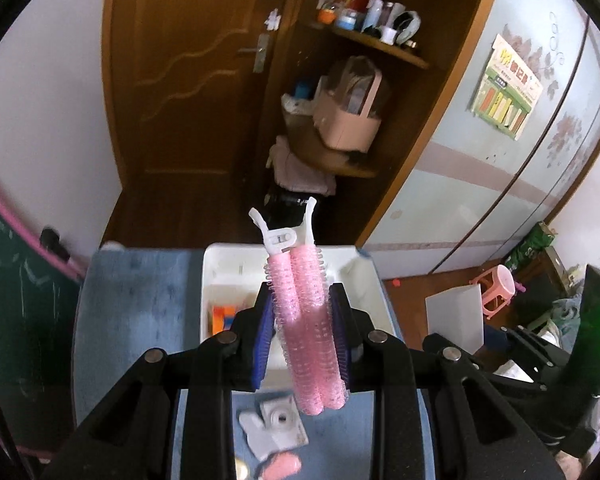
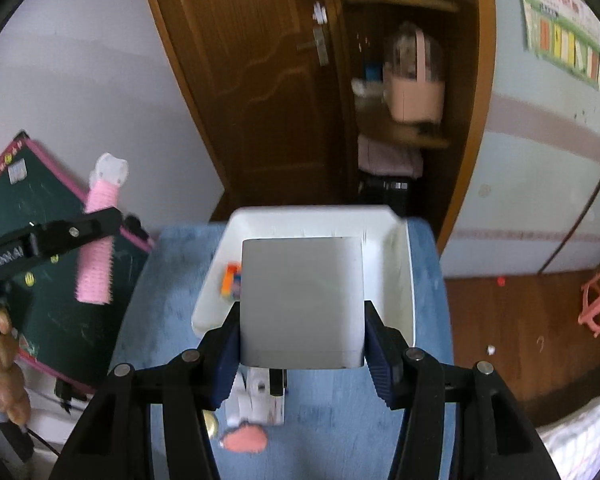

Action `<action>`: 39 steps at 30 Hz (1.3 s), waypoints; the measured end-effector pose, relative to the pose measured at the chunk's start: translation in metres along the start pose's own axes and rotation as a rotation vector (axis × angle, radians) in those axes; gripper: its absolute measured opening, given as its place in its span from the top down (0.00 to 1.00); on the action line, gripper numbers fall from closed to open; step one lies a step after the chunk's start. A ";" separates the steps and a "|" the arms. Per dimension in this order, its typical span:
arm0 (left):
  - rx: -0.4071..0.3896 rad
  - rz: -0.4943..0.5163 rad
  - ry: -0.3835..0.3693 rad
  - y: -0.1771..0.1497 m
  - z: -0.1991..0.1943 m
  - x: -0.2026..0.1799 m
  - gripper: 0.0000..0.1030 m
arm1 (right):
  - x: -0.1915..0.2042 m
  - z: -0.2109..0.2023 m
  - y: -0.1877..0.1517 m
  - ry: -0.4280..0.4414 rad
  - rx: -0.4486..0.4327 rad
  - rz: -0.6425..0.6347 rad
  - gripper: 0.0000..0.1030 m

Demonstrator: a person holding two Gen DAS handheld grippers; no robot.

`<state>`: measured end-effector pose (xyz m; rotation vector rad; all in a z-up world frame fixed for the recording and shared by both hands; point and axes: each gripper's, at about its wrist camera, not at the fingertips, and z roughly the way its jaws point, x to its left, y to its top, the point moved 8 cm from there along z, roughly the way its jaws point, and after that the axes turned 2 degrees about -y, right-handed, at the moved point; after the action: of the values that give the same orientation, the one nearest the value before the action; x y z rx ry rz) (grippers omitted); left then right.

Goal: Organize rigid objects
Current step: 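Carry the rollers and charger into the tray and open both grippers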

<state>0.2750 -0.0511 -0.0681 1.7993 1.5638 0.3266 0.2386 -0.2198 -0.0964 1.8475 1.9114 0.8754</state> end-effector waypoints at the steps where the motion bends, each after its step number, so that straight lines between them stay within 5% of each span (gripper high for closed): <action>1: -0.002 0.005 -0.002 0.004 0.003 -0.001 0.72 | 0.000 -0.001 0.008 0.000 -0.010 0.004 0.46; 10: 0.094 0.068 0.028 0.018 0.097 0.002 0.72 | -0.008 0.059 0.044 -0.018 0.037 0.075 0.46; 21: 0.378 0.059 0.060 -0.049 0.239 0.033 0.72 | -0.046 0.193 -0.045 -0.104 0.359 0.154 0.46; 36: 0.509 0.069 0.094 -0.081 0.302 0.028 0.67 | -0.062 0.247 -0.092 -0.166 0.505 0.140 0.46; 39: 0.498 0.057 0.102 -0.077 0.298 0.028 0.49 | -0.062 0.250 -0.092 -0.162 0.510 0.140 0.46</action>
<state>0.4060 -0.1286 -0.3374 2.2349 1.7787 0.0531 0.3312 -0.2291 -0.3534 2.2771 2.0508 0.2680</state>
